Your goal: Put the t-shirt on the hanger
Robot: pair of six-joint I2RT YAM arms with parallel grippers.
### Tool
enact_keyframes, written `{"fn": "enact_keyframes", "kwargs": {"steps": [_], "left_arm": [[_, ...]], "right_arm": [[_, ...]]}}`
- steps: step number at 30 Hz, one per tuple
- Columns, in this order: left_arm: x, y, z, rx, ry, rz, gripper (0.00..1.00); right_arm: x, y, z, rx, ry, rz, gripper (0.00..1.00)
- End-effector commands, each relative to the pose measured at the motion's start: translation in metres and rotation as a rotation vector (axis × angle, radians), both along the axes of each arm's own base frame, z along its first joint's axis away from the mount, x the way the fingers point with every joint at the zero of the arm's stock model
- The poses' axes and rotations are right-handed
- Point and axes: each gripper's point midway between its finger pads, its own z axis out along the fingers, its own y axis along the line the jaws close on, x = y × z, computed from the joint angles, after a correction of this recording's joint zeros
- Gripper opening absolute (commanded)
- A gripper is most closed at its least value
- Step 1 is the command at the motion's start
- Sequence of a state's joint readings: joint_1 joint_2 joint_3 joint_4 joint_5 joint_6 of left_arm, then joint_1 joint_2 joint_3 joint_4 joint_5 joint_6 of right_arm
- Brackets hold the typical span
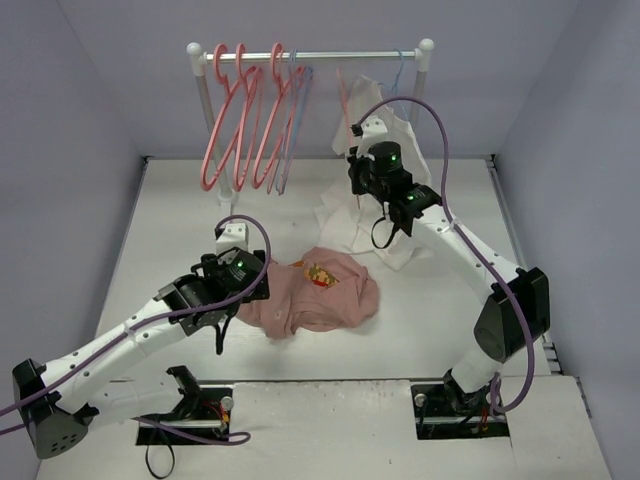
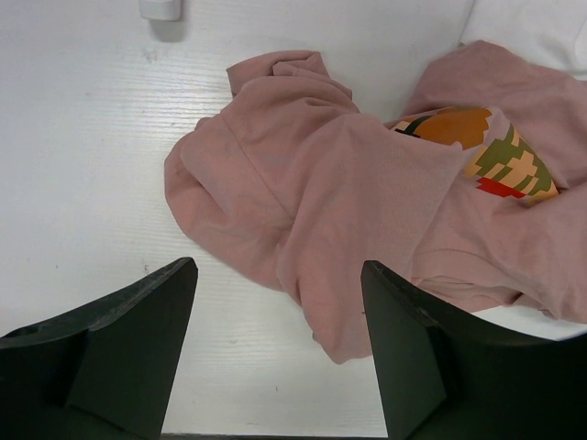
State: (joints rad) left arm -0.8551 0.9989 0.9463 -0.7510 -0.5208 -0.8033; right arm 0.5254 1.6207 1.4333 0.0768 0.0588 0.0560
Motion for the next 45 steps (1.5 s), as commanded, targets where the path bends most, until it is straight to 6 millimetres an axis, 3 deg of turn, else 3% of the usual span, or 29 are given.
{"fn": "enact_keyframes", "kwargs": {"steps": [1, 7, 10, 15, 19, 23, 26, 31, 36, 42, 45], "left_arm": [[0.012, -0.01, 0.018, -0.046, -0.048, 0.0, 0.68], [0.014, -0.013, 0.016, -0.052, -0.047, 0.001, 0.68], [0.014, -0.011, 0.019, -0.051, -0.057, 0.002, 0.68], [0.014, -0.011, 0.016, -0.05, -0.053, 0.005, 0.68], [0.014, -0.015, 0.013, -0.057, -0.044, -0.003, 0.68], [0.017, -0.02, 0.018, -0.063, -0.053, -0.022, 0.68], [0.018, -0.032, 0.019, -0.082, -0.044, -0.057, 0.68], [0.009, -0.056, -0.006, -0.032, 0.013, -0.121, 0.68], [-0.014, -0.072, -0.034, 0.023, 0.048, -0.164, 0.66], [-0.044, -0.09, -0.042, 0.066, 0.04, -0.176, 0.48], [-0.054, -0.095, -0.056, 0.113, 0.081, -0.151, 0.33]], "right_arm": [[-0.007, 0.015, 0.039, 0.015, -0.123, 0.145, 0.0], [-0.003, 0.01, 0.033, 0.002, -0.114, 0.153, 0.0], [-0.011, 0.013, 0.055, 0.029, -0.163, 0.184, 0.0], [-0.021, 0.0, 0.095, 0.053, -0.248, 0.148, 0.0], [-0.026, -0.007, 0.105, 0.057, -0.268, 0.135, 0.0], [-0.035, -0.016, 0.104, 0.049, -0.27, 0.117, 0.0], [-0.051, -0.024, 0.089, 0.036, -0.247, 0.133, 0.0], [-0.082, -0.044, 0.069, 0.035, -0.223, 0.127, 0.0], [-0.103, -0.068, 0.067, 0.059, -0.224, 0.074, 0.0], [-0.108, -0.079, 0.057, 0.044, -0.202, 0.047, 0.0], [-0.11, -0.08, 0.053, 0.04, -0.194, 0.045, 0.0]]}}
